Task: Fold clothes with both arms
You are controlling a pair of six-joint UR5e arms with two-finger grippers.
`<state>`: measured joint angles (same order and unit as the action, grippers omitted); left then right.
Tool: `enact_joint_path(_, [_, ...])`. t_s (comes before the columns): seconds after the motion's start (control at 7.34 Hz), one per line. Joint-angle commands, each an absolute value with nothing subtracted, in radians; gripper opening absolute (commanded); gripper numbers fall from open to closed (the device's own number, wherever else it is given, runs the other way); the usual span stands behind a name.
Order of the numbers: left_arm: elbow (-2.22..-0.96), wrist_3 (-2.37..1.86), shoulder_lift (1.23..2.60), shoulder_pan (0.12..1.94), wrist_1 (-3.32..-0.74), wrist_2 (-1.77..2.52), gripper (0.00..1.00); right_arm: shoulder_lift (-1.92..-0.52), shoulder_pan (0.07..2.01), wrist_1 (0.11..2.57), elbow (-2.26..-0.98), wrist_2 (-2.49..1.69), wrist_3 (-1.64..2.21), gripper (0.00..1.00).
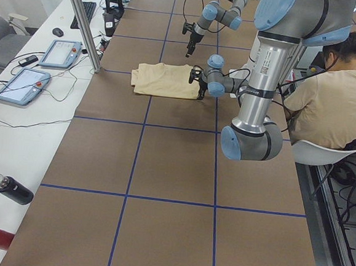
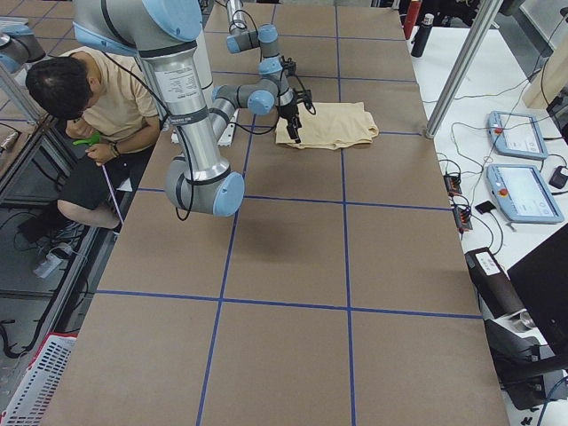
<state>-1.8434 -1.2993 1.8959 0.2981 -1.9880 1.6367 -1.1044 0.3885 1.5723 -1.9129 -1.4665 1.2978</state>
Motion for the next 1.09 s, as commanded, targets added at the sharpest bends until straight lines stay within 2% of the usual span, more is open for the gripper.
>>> enact_joint_path(0.0, [-1.842,-1.301,1.896,0.296,-1.988,1.637,0.59,-1.104,0.388,1.572,-1.913,-1.466,1.298,1.00])
enact_joint_path(0.27, [-1.842,-1.301,1.896,0.290,-1.988,1.637,0.55,-1.104,0.387,1.572,-1.913,-1.466,1.298,1.00])
enact_joint_path(0.95, [-1.833,-1.299,1.896,0.290,-1.990,1.637,0.55,-1.103,0.385,1.572,-1.913,-1.466,1.298,1.00])
